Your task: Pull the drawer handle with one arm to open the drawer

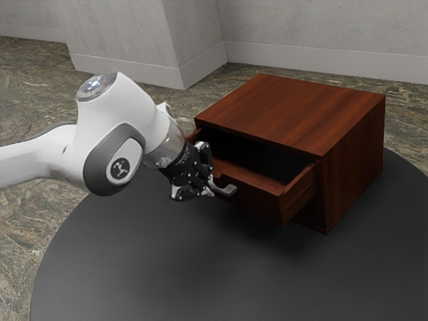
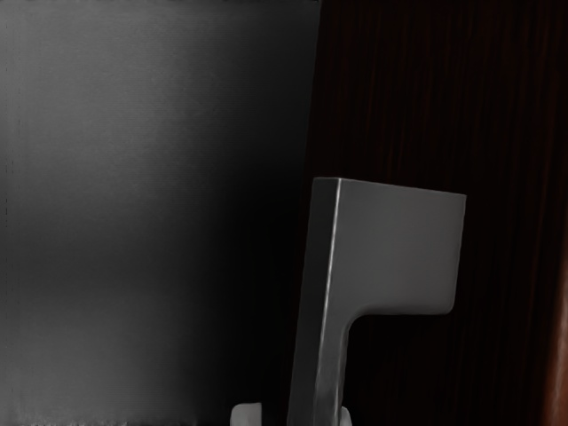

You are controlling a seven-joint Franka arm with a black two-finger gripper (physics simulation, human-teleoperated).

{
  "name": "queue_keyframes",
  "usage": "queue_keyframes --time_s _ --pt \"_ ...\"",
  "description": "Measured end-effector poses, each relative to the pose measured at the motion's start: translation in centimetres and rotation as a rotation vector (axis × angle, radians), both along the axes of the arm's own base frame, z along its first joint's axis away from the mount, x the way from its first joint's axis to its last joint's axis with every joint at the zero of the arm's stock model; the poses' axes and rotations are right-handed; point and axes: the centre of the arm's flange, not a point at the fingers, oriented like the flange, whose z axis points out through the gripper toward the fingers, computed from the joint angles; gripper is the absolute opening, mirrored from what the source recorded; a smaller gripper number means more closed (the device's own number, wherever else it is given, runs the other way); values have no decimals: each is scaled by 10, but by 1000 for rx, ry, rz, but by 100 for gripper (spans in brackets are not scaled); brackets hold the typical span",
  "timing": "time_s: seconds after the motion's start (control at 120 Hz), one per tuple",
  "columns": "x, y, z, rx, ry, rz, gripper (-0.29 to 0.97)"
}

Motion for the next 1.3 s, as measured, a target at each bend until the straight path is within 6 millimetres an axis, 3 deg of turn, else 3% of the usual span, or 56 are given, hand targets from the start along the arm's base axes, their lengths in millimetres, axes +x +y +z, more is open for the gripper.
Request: queue_keyframes --time_s 0.217,0.883,1.3 --pt "-23 7 -3 -15 8 12 -10" --pt "-62 15 7 -46 -17 29 -9" --pt "-97 20 14 -50 -41 39 -9"
